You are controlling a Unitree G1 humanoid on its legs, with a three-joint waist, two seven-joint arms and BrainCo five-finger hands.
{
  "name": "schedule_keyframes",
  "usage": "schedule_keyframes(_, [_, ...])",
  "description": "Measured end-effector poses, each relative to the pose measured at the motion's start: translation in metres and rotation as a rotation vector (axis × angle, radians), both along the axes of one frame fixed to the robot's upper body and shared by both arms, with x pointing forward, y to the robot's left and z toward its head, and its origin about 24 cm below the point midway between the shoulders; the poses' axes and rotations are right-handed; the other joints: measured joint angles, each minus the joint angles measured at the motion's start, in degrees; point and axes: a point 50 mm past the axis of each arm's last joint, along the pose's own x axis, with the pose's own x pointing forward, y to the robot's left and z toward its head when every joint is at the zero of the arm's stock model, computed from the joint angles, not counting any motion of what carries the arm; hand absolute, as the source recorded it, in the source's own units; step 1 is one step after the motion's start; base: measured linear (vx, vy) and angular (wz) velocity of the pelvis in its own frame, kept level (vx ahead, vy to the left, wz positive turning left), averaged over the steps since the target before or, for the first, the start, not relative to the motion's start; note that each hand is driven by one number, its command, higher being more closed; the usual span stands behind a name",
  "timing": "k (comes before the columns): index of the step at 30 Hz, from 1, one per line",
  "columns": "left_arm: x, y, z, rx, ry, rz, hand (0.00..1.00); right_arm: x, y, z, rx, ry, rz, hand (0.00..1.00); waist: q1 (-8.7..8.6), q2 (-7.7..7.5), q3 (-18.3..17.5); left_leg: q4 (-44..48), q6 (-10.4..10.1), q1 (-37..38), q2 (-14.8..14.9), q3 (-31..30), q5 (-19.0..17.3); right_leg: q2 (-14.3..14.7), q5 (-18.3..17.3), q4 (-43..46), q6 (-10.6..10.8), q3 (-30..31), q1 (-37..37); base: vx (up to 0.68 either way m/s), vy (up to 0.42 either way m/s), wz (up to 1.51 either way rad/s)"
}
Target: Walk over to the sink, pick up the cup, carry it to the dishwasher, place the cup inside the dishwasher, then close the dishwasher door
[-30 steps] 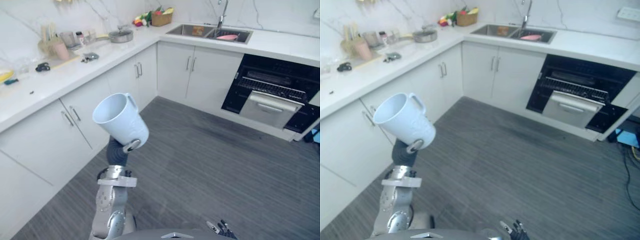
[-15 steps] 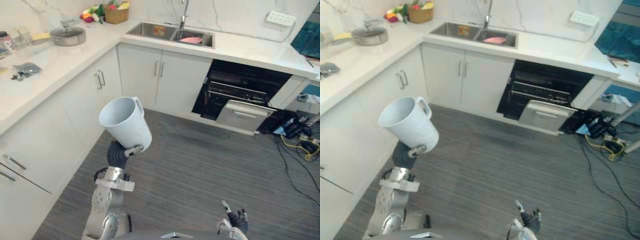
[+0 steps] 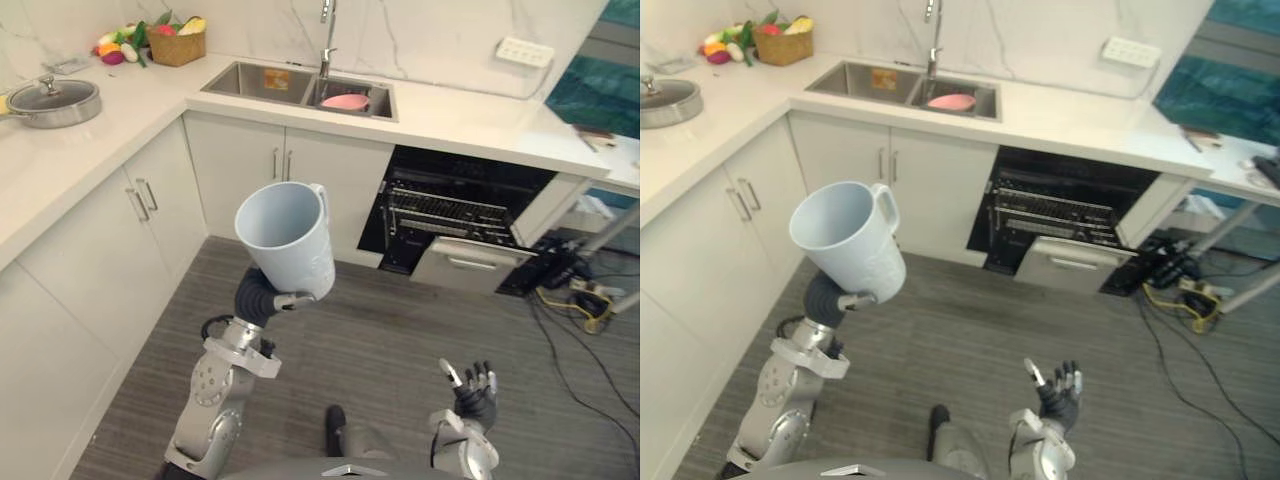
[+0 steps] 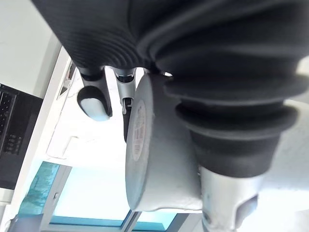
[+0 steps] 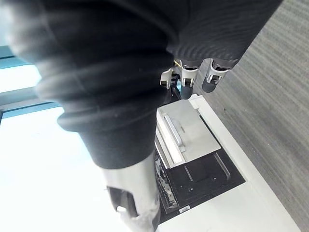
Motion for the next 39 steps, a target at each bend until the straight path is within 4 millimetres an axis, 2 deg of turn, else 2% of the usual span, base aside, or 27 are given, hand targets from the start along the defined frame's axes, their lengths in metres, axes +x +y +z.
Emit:
schedule_keyframes(2, [-0.002,-0.003,0.006,-0.018,-0.030,-0.020,1.00,0.008,0.002,0.014,-0.012,-0.071,0.020,0.00,-0.45,0.64,0.09,0.98,-0.66,0.92,0.34,-0.05,1.90,-0.17,-4.97,6.30,-0.32,-0.65,-1.70,0.42,-0.361,0.11])
schedule_keyframes(3, [-0.005,-0.006,0.008,-0.040,-0.034,-0.024,1.00,0.010,0.005,0.023,-0.013,-0.107,0.042,0.00,-0.47,1.20,0.14,5.02,-0.19,0.50,1.58,-0.35,3.08,0.25,-8.18,8.52,-0.86,-1.30,-1.12,0.40,-0.361,0.01])
schedule_keyframes(5, [-0.009,-0.009,0.007,-0.066,-0.027,-0.022,1.00,0.012,0.007,0.034,-0.019,-0.153,0.067,0.00,-0.38,1.69,0.43,14.93,1.73,-2.93,3.57,-2.17,7.74,1.61,-10.94,9.03,-1.68,-2.02,1.73,0.19,-0.183,0.06])
schedule_keyframes(6, [-0.012,-0.010,0.006,-0.077,-0.016,-0.023,1.00,0.009,0.006,0.040,-0.034,-0.172,0.073,0.00,-0.43,1.97,0.29,22.56,4.13,-6.64,4.48,-4.11,13.75,2.19,-12.21,8.56,-2.09,-2.64,3.79,0.26,-0.265,0.19])
schedule_keyframes(7, [-0.018,-0.011,0.003,-0.093,0.000,-0.020,1.00,0.005,0.006,0.048,-0.053,-0.204,0.089,0.00,-0.36,2.18,0.26,31.16,5.49,-11.33,5.80,-5.20,22.36,3.18,-13.01,6.43,-2.76,-2.80,7.05,0.35,-0.271,0.15])
schedule_keyframes(8, [-0.022,-0.010,0.001,-0.102,0.015,-0.008,1.00,0.004,0.005,0.055,-0.076,-0.237,0.099,0.00,-0.29,2.30,0.30,36.85,4.29,-15.79,6.07,-4.34,19.77,3.94,-13.26,3.57,-3.13,-2.79,10.09,0.37,-0.243,0.07])
schedule_keyframes(9, [-0.023,-0.008,0.000,-0.100,0.019,-0.001,1.00,0.004,0.004,0.059,-0.085,-0.256,0.103,0.00,-0.14,2.27,0.30,37.92,4.34,-17.77,5.85,-3.56,17.93,4.18,-13.26,2.04,-3.26,-2.76,11.56,0.35,-0.128,-0.12])
schedule_keyframes(10, [-0.025,-0.005,-0.002,-0.106,0.026,0.021,1.00,0.007,0.004,0.068,-0.108,-0.314,0.121,0.00,0.56,2.02,0.22,36.26,4.59,-20.51,4.26,-1.28,14.06,4.22,-12.77,-0.82,-4.18,-2.08,13.84,0.37,-0.087,-0.37])
schedule_keyframes(11, [-0.027,-0.002,-0.004,-0.107,0.038,0.039,1.00,0.010,0.005,0.081,-0.128,-0.384,0.138,0.00,1.74,2.00,0.21,31.22,4.61,-22.00,2.27,0.82,11.09,4.28,-12.56,-3.01,-4.56,-0.85,15.65,0.37,-0.061,-0.50])
schedule_keyframes(12, [-0.028,0.000,-0.006,-0.107,0.046,0.049,1.00,0.012,0.006,0.088,-0.132,-0.416,0.148,0.00,2.17,1.99,0.21,27.81,4.66,-22.42,1.33,1.70,10.15,4.27,-12.32,-4.13,-4.97,-0.18,16.60,0.37,-0.004,-0.59])
schedule_keyframes(13, [-0.031,0.002,-0.010,-0.106,0.068,0.064,1.00,0.015,0.009,0.100,-0.149,-0.476,0.167,0.00,2.82,1.85,0.16,19.28,4.86,-22.72,-0.82,2.04,9.05,4.09,-12.27,-6.09,-5.06,1.11,18.43,0.46,0.089,-0.62])
schedule_keyframes(15, [-0.036,0.005,-0.016,-0.103,0.108,0.083,1.00,0.023,0.015,0.114,-0.155,-0.548,0.189,0.00,3.24,0.91,-0.29,6.09,5.04,-22.79,-4.33,0.16,9.93,3.00,-12.68,-7.23,-4.42,3.19,19.90,0.48,0.154,-0.59])
schedule_keyframes(17, [-0.041,0.005,-0.021,-0.092,0.140,0.086,1.00,0.029,0.017,0.119,-0.148,-0.570,0.190,0.00,3.68,-1.19,-0.79,-3.31,5.28,-22.49,-7.69,-2.06,16.25,0.43,-13.72,-8.33,-2.91,5.54,22.56,0.43,0.223,-0.48])
schedule_keyframes(18, [-0.043,0.002,-0.022,-0.085,0.145,0.067,1.00,0.029,0.016,0.121,-0.146,-0.574,0.164,0.00,3.94,-1.91,-1.18,-6.16,5.64,-22.34,-8.86,-1.97,21.28,-1.28,-14.17,-9.74,-2.13,6.60,24.60,0.45,0.276,-0.33])
schedule_keyframes(19, [-0.043,0.000,-0.021,-0.079,0.141,0.057,1.00,0.029,0.015,0.123,-0.148,-0.579,0.156,0.00,4.01,-2.14,-1.23,-6.26,5.71,-22.34,-9.28,-1.71,23.64,-2.01,-14.52,-9.75,-1.55,6.87,25.12,0.44,0.294,-0.16])
schedule_keyframes(22, [-0.041,-0.002,-0.019,-0.065,0.120,0.040,1.00,0.030,0.016,0.126,-0.129,-0.593,0.124,0.00,3.18,-3.94,-1.77,0.80,7.69,-23.43,-12.29,-0.79,20.04,-5.28,-13.83,-9.12,-0.06,9.13,26.02,0.37,0.247,0.06])
schedule_keyframes(25, [-0.035,-0.003,-0.024,-0.021,0.116,0.003,1.00,0.032,0.014,0.126,-0.116,-0.597,0.087,0.00,2.67,-4.30,-1.91,5.16,8.49,-20.44,-13.61,-1.15,15.64,-6.13,-11.30,1.05,1.45,10.05,25.18,0.33,0.259,-0.15])
schedule_keyframes(27, [-0.033,-0.003,-0.025,0.003,0.101,-0.027,1.00,0.032,0.013,0.124,-0.107,-0.585,0.063,0.00,2.22,-4.58,-2.34,0.13,10.77,-15.66,-15.05,-0.51,11.20,-7.52,-8.42,17.14,3.34,10.00,17.69,0.28,0.199,-0.23])
schedule_keyframes(28, [-0.033,-0.001,-0.026,0.027,0.106,-0.035,1.00,0.033,0.014,0.115,-0.087,-0.549,0.056,0.00,2.28,-5.55,-1.48,-1.37,11.50,-12.98,-16.18,1.14,10.78,-10.14,-7.36,27.49,2.70,9.88,12.75,0.23,0.164,-0.54])
schedule_keyframes(29, [-0.033,0.000,-0.030,0.047,0.129,-0.041,1.00,0.034,0.015,0.107,-0.070,-0.507,0.054,0.00,2.09,-5.53,-1.35,-3.03,12.02,-10.14,-16.22,2.30,10.39,-10.73,-9.81,32.97,1.16,7.76,8.98,0.21,0.144,-0.54])
schedule_keyframes(30, [-0.033,0.000,-0.032,0.055,0.138,-0.045,1.00,0.033,0.015,0.105,-0.068,-0.496,0.053,0.00,1.61,-5.22,-1.41,-4.12,12.03,-9.18,-16.00,2.50,10.39,-10.58,-11.11,33.38,0.62,6.23,7.80,0.15,0.117,-0.37])
schedule_keyframes(32, [-0.031,0.000,-0.031,0.064,0.136,-0.051,1.00,0.032,0.016,0.106,-0.071,-0.504,0.056,0.00,0.03,-4.01,-1.68,-7.28,11.92,-6.74,-14.84,3.33,10.49,-8.09,-14.62,25.04,0.80,1.55,4.19,0.14,0.091,-0.16])
schedule_keyframes(34, [-0.030,0.001,-0.031,0.076,0.128,-0.068,1.00,0.030,0.017,0.105,-0.070,-0.499,0.061,0.00,-0.51,-3.91,-1.62,-8.71,11.40,-5.51,-14.58,3.92,10.49,-7.03,-14.55,14.29,0.36,-1.81,3.23,0.25,0.036,-0.19])
schedule_keyframes(36, [-0.030,0.003,-0.032,0.074,0.139,-0.080,1.00,0.030,0.017,0.105,-0.071,-0.497,0.061,0.00,-0.22,-3.31,-1.11,-8.36,9.45,-3.55,-13.81,5.73,9.41,-6.15,-10.84,5.04,-0.78,-5.79,3.42,0.30,-0.014,-0.51])
schedule_keyframes(37, [-0.032,0.007,-0.034,0.083,0.148,-0.069,1.00,0.031,0.018,0.106,-0.069,-0.504,0.068,0.00,0.14,-3.81,-0.83,-7.81,7.90,-1.61,-13.79,7.19,8.35,-5.45,-1.99,-0.19,-3.29,-8.82,4.41,0.26,-0.041,-0.79])
schedule_keyframes(38, [-0.032,0.007,-0.038,0.085,0.170,-0.055,1.00,0.035,0.017,0.109,-0.087,-0.515,0.096,0.00,-0.02,-1.52,-0.18,-7.34,7.45,-0.12,-11.79,8.00,6.85,-3.94,-2.14,0.17,-4.47,-9.92,5.76,0.23,-0.050,-0.80])
schedule_keyframes(39, [-0.033,0.006,-0.038,0.082,0.171,-0.050,1.00,0.037,0.018,0.111,-0.093,-0.521,0.115,0.00,-0.14,-0.94,-0.15,-7.32,7.41,0.13,-11.30,8.08,6.43,-3.27,-2.30,0.04,-5.32,-10.90,5.95,0.20,-0.059,-0.77])
